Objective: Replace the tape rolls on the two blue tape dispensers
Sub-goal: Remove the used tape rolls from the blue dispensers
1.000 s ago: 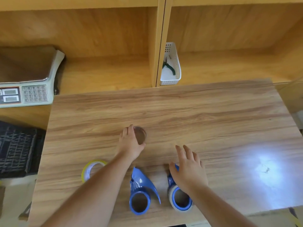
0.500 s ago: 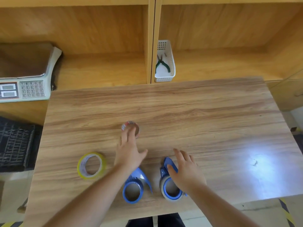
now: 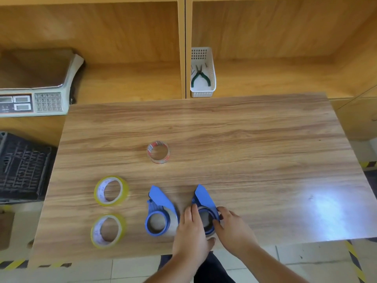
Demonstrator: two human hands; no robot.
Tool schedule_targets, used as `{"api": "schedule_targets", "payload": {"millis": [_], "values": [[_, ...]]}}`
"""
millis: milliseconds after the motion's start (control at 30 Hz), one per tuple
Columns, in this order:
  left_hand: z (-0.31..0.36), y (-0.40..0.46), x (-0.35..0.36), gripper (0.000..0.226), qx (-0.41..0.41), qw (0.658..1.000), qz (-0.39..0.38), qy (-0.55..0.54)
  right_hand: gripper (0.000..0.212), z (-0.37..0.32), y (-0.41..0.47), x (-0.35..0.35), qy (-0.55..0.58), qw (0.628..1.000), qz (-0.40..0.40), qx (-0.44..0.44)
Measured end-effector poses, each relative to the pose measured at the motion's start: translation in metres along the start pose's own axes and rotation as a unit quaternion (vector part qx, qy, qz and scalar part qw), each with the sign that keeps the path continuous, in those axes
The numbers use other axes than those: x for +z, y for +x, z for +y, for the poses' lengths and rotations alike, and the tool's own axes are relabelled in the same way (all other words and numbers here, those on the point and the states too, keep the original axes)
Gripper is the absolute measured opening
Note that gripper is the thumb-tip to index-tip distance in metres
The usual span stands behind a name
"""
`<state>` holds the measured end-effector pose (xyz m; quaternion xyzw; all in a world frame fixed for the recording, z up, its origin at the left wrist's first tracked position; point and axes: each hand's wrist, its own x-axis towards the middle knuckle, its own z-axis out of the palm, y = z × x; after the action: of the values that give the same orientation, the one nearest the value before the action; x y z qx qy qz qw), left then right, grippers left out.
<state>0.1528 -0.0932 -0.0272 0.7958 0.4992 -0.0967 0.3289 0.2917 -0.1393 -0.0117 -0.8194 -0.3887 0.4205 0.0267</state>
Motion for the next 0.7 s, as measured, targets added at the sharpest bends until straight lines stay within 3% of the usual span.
{"api": "schedule_targets", "payload": {"millis": [233, 700], "values": [[0.007, 0.005, 0.007, 0.095, -0.018, 0.999, -0.018, 0.019, 0.031, 0.012, 0.001, 0.002, -0.009, 1.0, 0.008, -0.016], [0.005, -0.003, 0.007, 0.094, 0.027, 0.999, -0.034, 0.009, 0.029, 0.029, 0.0, -0.007, -0.045, 0.998, 0.044, -0.014]]}}
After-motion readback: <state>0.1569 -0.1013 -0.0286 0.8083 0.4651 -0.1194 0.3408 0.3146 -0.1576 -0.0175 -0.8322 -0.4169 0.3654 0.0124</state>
